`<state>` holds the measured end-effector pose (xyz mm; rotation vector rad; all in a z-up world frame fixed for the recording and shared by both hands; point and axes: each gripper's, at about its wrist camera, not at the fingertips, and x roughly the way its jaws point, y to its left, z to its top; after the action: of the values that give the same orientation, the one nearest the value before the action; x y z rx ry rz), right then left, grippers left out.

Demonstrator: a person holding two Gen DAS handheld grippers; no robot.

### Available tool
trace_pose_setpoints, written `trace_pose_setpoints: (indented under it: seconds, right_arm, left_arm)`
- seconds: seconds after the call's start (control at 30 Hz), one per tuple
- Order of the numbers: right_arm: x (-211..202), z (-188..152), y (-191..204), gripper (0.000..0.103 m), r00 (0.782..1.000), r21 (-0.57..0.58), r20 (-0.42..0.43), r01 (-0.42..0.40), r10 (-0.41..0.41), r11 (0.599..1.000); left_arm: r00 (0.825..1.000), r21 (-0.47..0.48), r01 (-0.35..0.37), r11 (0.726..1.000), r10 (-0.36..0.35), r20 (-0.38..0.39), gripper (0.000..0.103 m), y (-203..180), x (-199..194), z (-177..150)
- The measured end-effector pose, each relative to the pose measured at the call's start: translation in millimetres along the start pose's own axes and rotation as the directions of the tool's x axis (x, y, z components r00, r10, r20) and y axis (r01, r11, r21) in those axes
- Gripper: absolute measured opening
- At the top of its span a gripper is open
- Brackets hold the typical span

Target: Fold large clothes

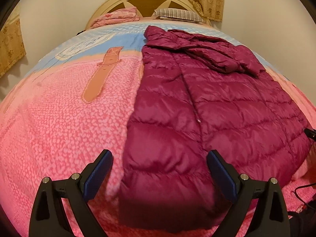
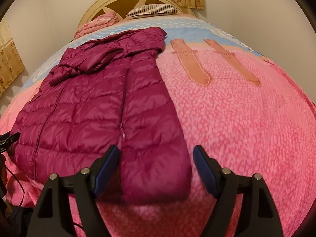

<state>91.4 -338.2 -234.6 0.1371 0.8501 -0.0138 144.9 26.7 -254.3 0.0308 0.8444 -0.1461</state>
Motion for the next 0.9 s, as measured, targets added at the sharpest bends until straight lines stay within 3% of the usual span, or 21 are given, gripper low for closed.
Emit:
trace_pose_setpoints:
  seconds: [0.17,0.2,0.27,0.37,0.43,0.5,0.57,0.77,0.9]
  right_arm:
    - [-3.7,-7.2,-0.3,0.080,1.000,-0.002,0.004,-0.015,0.015,1.000]
    - [-4.1,-7.5,-0.4,0.078,1.000,-0.002,0.005,-0.016,0.016,1.000]
    - [-4.7,-8.2,-0.1,0.074,1.000,0.004,0.007,-0.028,0.028,1.000]
    - [-5.8,-9.0,3.5,0.057,0.999,-0.008,0.007,-0.041,0.041,0.999]
    - [-7.2,-8.4,6.0,0.041,0.998,-0.016,0.009,-0.067,0.067,0.998]
    - [-8.6,-8.8,10.2,0.024,0.995,-0.023,0.009,-0.098,0.098,0.995]
    - [-10.8,-10.2,14.0,0.020,0.994,-0.029,0.022,-0.103,0.104,0.994]
    - [-28.2,-7.1,7.5,0.012,0.987,0.001,0.086,-0.135,0.135,0.991]
    - [-50.1,2.8,2.0,0.011,0.974,0.031,0.139,-0.185,0.179,0.982]
  left_arm:
    - [1.000,0.015,0.012,1.000,-0.012,0.004,0.093,-7.6,-1.7,-3.9]
    - [1.000,0.018,0.019,1.000,-0.019,0.003,0.084,-8.8,-1.9,-4.2]
    - [1.000,0.032,0.010,0.999,-0.010,0.006,0.077,-10.7,-3.6,-4.5]
    - [1.000,0.044,-0.004,0.999,0.004,0.017,0.059,-10.7,-8.1,-2.6]
    - [1.000,0.060,0.012,0.998,-0.013,0.014,0.016,-11.8,-11.2,-0.8]
    - [1.000,0.073,0.027,0.997,-0.028,0.012,0.010,-15.6,-15.2,0.9]
    - [0.999,0.103,0.020,0.994,-0.023,0.031,0.008,-21.0,-21.7,1.6]
    - [0.991,0.087,0.076,0.993,-0.085,0.103,0.005,-14.9,-54.8,17.4]
    - [0.975,0.065,0.136,0.988,-0.146,0.169,0.005,-8.4,-90.2,31.7]
